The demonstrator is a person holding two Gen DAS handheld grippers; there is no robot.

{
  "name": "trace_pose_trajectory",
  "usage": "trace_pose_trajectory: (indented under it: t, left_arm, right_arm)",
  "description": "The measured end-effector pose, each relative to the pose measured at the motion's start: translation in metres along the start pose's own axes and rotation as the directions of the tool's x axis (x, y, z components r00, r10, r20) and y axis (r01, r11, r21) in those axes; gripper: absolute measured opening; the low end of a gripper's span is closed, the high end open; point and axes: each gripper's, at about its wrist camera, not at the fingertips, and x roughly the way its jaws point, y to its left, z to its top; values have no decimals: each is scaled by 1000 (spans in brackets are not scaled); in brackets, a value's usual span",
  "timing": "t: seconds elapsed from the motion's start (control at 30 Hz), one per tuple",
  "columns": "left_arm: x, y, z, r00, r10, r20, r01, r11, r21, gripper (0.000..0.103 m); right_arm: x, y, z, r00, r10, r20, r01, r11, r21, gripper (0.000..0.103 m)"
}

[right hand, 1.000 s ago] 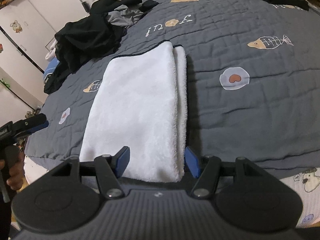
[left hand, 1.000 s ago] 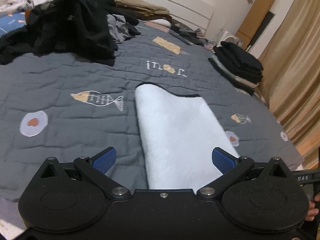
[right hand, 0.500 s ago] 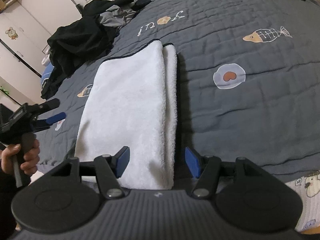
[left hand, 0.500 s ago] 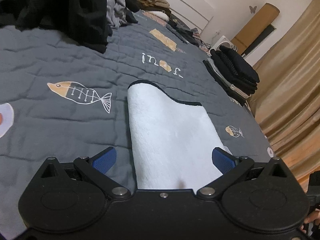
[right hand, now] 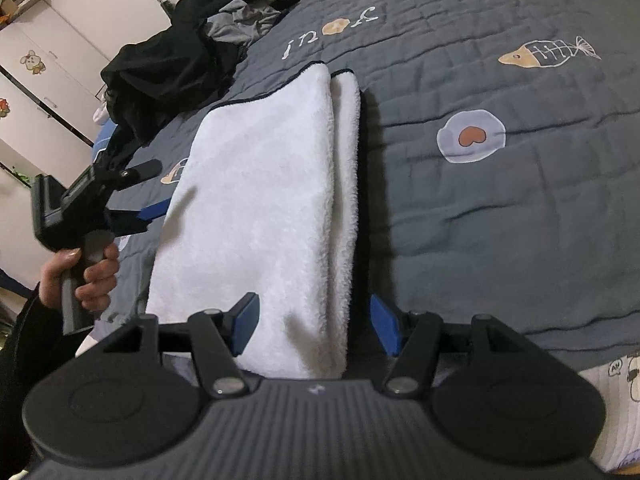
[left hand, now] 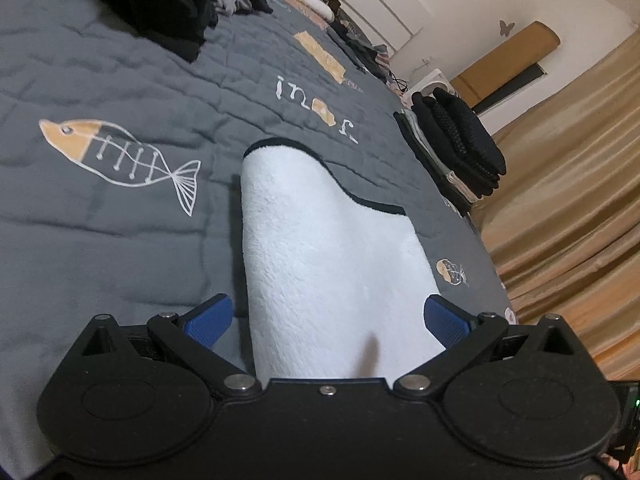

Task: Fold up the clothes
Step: 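Lower the left gripper onto the blanket's black-trimmed edge and pinch it, then lift the pinched blanket edge upward with the left gripper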

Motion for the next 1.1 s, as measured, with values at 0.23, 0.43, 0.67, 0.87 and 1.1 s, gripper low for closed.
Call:
trace_pose_trajectory:
  t: [0.23, 0.43, 0.67, 0.87, 1.1]
  left_arm:
    - [32, 19, 5, 999, -42, -35, 39, 996, -75, 103]
    - [50, 26, 7, 996, -71, -45, 66, 994, -92, 103]
    - [68, 22, 16, 991, -98, -86, 91, 992, -82, 102]
    - [79, 21, 18, 987, -105, -120, 98, 993, -64, 96]
    - [76, 26, 14, 988, -90, -126, 87, 996, -34, 50]
  right_arm:
    - [2, -7, 1, 1000, -1, 7, 1, 1000, 19, 61]
    - [3, -11, 2, 1000, 4, 2, -4, 1000, 20, 61]
    - [6, -14, 3, 1000, 11, 3, -11, 999, 34, 61]
    - [7, -11, 2, 1000, 12, 0, -12, 1000, 22, 61]
    - [8, -11, 4, 1000, 27, 3, -27, 999, 31, 61]
